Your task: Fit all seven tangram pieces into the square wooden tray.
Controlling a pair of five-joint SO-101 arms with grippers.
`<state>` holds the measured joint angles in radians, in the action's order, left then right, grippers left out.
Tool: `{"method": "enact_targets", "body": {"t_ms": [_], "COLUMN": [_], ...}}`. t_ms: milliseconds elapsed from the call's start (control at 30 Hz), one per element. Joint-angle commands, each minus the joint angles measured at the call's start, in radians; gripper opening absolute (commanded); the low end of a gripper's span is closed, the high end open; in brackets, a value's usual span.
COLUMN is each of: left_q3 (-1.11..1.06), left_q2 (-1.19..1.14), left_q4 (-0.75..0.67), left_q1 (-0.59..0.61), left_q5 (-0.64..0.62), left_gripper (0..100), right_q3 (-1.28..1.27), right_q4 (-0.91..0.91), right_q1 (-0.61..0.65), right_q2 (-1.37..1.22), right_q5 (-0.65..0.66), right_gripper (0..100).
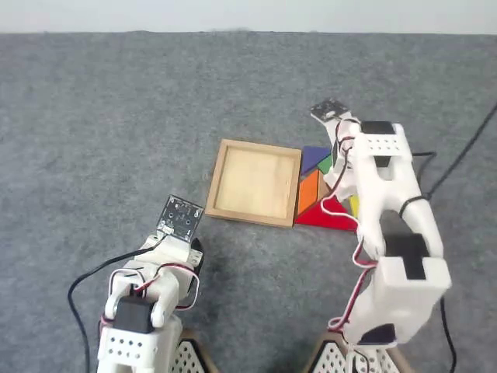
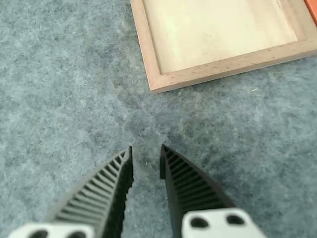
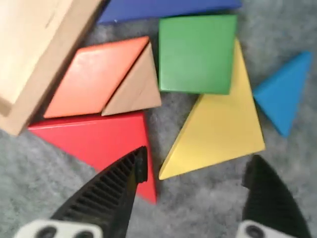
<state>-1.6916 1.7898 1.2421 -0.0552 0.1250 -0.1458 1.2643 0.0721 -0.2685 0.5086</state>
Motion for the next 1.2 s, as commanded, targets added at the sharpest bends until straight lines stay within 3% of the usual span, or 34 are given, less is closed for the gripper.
{"method": "enact_targets", "body": {"t_ms": [0,367,700,1167], "left_q3": [0.007,0.007,0.007,0.007], "left_q2": [0.002,0.002,0.002,0.002], "left_q4": [0.005,0.005,0.005,0.005], "left_q1": [-0.002,-0.002,-0.002,-0.002], "left_q5": [-0.006,-0.006,-0.006,-0.006], "left_gripper": [9,9,9,9], "right_q3": [0.061,0.063,0.064,0.112], "right_q4": [-0.007,-0.065,-0.102,-0.119], "right_q1": [-0.002,-0.058,-0.064,-0.065], "right_q2": [-0.013,-0.119,-0.168,-0.171], "right_q5": [0.006,-0.106,-0.104,0.017], "right_gripper": [38.4,38.5,38.5,38.4]}}
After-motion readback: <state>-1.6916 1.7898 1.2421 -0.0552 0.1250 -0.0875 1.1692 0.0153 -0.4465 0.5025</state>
